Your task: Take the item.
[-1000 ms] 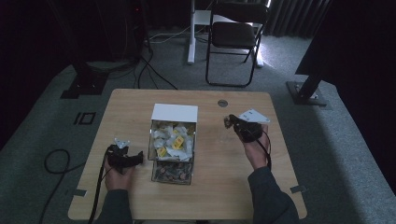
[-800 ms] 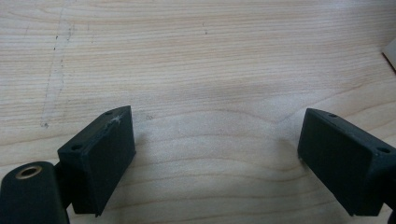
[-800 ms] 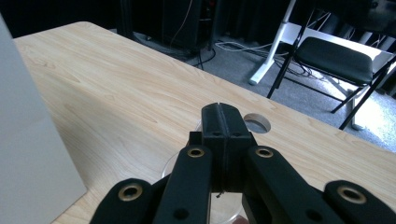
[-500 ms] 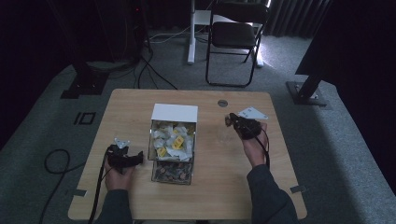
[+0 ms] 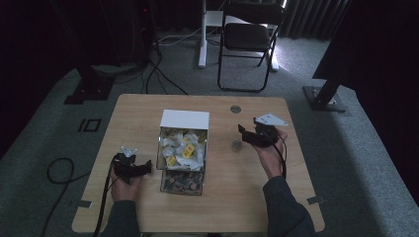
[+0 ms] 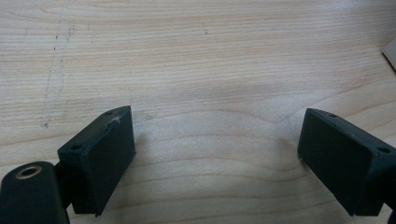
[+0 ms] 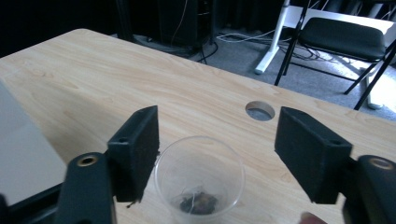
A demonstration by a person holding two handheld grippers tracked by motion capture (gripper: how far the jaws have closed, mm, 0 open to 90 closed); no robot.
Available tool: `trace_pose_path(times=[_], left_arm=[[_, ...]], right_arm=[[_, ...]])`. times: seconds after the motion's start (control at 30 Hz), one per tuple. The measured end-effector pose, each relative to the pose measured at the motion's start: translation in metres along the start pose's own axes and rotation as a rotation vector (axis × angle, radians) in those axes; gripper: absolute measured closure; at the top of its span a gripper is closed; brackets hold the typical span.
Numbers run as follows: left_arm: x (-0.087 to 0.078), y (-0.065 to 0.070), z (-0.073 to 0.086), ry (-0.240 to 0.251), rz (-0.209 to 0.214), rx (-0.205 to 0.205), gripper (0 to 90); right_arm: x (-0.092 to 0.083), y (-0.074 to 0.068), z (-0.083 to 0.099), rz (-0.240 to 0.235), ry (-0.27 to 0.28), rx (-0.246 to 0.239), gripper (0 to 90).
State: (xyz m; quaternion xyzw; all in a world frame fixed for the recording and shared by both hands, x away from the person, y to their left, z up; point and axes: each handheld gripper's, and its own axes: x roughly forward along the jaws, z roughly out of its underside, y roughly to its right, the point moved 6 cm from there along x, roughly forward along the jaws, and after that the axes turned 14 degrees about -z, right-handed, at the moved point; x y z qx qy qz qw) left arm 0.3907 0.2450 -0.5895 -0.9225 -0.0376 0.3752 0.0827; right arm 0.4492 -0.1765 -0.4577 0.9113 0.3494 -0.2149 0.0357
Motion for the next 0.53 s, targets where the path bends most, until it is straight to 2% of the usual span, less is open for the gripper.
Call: trace_pose_path(times=[0.2, 0.33, 0.53], left_arm=[[0.0, 0.0, 0.0, 0.0, 0.0, 0.0, 11.5], [0.0, 0.0, 0.0, 0.0, 0.0, 0.0, 11.5], [0.0, 0.0, 0.0, -0.002, 0.0, 0.0, 11.5]], right_arm=[[-0.009, -0.002, 0.009, -0.011, -0.014, 0.004, 26.2], [-0.024, -0.003, 0.028, -0.005, -0.052, 0.0, 26.1], [-0.048, 0.003, 0.061, 0.016, -0.077, 0.041, 26.2]])
